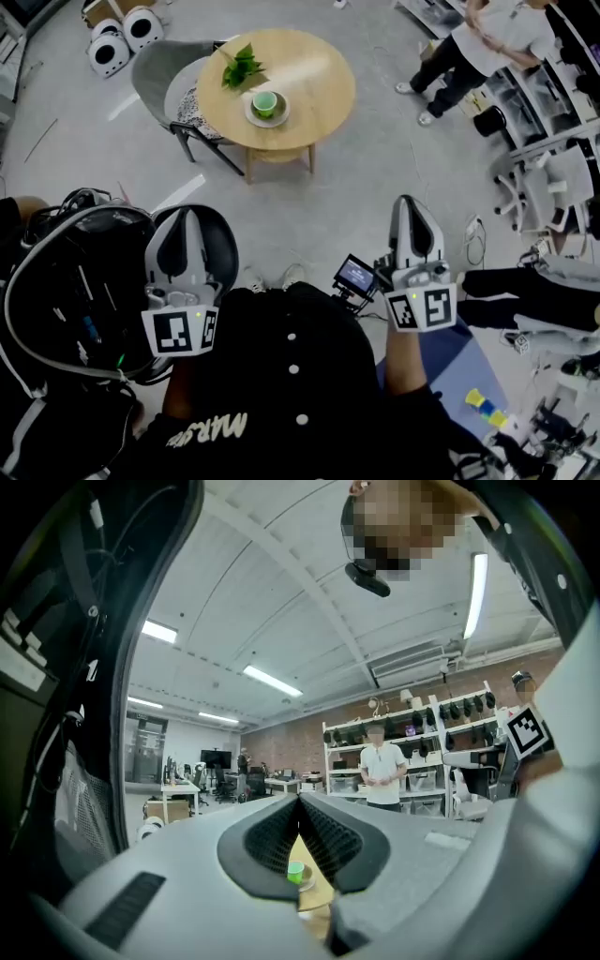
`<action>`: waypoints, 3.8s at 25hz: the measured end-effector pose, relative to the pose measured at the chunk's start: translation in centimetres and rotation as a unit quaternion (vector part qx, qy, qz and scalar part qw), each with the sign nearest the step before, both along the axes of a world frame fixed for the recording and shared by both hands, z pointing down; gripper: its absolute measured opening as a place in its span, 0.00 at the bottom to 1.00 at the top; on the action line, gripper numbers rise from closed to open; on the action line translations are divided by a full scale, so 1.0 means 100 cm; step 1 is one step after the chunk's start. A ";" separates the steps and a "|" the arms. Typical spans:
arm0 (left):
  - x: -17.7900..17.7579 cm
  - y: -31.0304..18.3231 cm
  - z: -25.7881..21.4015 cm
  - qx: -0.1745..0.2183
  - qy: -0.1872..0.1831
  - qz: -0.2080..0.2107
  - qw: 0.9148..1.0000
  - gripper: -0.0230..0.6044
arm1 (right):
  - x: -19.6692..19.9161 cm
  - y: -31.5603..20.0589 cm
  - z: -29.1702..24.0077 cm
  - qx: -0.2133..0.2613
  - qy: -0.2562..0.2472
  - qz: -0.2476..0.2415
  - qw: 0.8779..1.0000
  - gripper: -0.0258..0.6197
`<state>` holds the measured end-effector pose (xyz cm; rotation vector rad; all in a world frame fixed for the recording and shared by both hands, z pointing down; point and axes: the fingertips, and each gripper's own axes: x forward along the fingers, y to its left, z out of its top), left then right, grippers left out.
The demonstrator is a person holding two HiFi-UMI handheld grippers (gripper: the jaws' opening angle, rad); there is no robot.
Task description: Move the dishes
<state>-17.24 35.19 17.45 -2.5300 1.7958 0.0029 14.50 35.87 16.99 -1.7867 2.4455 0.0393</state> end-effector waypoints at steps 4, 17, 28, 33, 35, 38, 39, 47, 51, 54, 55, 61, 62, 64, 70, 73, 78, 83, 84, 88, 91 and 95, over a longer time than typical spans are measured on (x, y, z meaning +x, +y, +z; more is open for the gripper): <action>0.005 0.003 0.001 0.001 -0.008 0.001 1.000 0.04 | 0.004 -0.005 0.001 -0.004 0.000 -0.004 1.000 0.05; 0.011 -0.012 0.005 -0.006 -0.022 -0.042 0.999 0.04 | 0.035 -0.031 0.009 -0.010 -0.004 -0.025 1.000 0.41; 0.026 -0.036 0.011 -0.010 -0.022 -0.065 0.998 0.04 | 0.050 -0.069 0.017 -0.014 -0.004 -0.040 0.999 0.39; 0.026 -0.075 0.017 -0.008 -0.017 -0.056 0.998 0.04 | 0.043 -0.105 0.022 -0.019 -0.002 -0.042 0.999 0.39; 0.025 -0.096 0.021 -0.006 -0.016 -0.051 0.999 0.04 | 0.039 -0.122 0.026 -0.022 0.000 -0.041 0.999 0.38; 0.023 -0.131 0.026 -0.001 -0.015 -0.044 0.999 0.04 | 0.034 -0.152 0.032 -0.022 -0.001 -0.042 0.999 0.37; 0.023 -0.144 0.027 0.000 -0.016 -0.042 0.999 0.04 | 0.032 -0.163 0.034 -0.022 0.000 -0.042 0.999 0.37; 0.008 -0.267 0.019 -0.001 -0.021 -0.012 1.000 0.04 | 0.006 -0.275 0.033 -0.035 0.014 -0.033 0.999 0.37; -0.005 -0.324 0.020 0.005 -0.023 0.008 1.000 0.04 | -0.005 -0.324 0.035 -0.034 0.018 -0.013 0.999 0.37; -0.013 -0.361 0.023 0.007 -0.029 0.019 0.999 0.04 | -0.011 -0.356 0.035 -0.035 0.021 -0.005 0.999 0.37; -0.014 -0.371 0.024 0.005 -0.026 0.021 0.999 0.04 | -0.014 -0.365 0.035 -0.035 0.023 -0.004 0.999 0.37; -0.014 -0.412 0.034 -0.009 -0.015 0.037 0.999 0.04 | -0.024 -0.399 0.042 -0.048 0.033 -0.006 0.998 0.37; -0.013 -0.416 0.036 -0.011 -0.015 0.037 0.999 0.04 | -0.026 -0.404 0.045 -0.051 0.033 -0.010 0.998 0.37; -0.011 -0.422 0.040 -0.014 -0.014 0.038 0.999 0.04 | -0.031 -0.411 0.053 -0.060 0.037 -0.021 0.997 0.37; 0.005 -0.429 0.047 -0.031 -0.017 0.023 0.999 0.04 | -0.048 -0.432 0.083 -0.103 0.053 -0.083 0.990 0.36; 0.014 -0.423 0.050 -0.041 -0.021 0.012 0.999 0.04 | -0.058 -0.435 0.103 -0.128 0.066 -0.118 0.983 0.35; 0.025 -0.422 0.057 -0.037 -0.023 0.011 0.999 0.04 | -0.084 -0.448 0.159 -0.186 0.083 -0.160 0.966 0.35; 0.025 -0.417 0.079 -0.049 -0.059 0.014 0.997 0.04 | -0.112 -0.454 0.225 -0.264 0.096 -0.187 0.941 0.35; 0.026 -0.415 0.084 -0.052 -0.058 0.014 0.997 0.04 | -0.118 -0.454 0.237 -0.273 0.099 -0.193 0.937 0.34; 0.026 -0.410 0.101 -0.064 -0.057 0.016 0.996 0.04 | -0.138 -0.449 0.290 -0.315 0.106 -0.217 0.918 0.33; 0.029 -0.408 0.111 -0.076 -0.058 0.018 0.995 0.04 | -0.146 -0.447 0.324 -0.349 0.107 -0.219 0.905 0.29; 0.034 -0.402 0.120 -0.085 -0.058 0.022 0.994 0.04 | -0.155 -0.446 0.347 -0.357 0.113 -0.225 0.899 0.28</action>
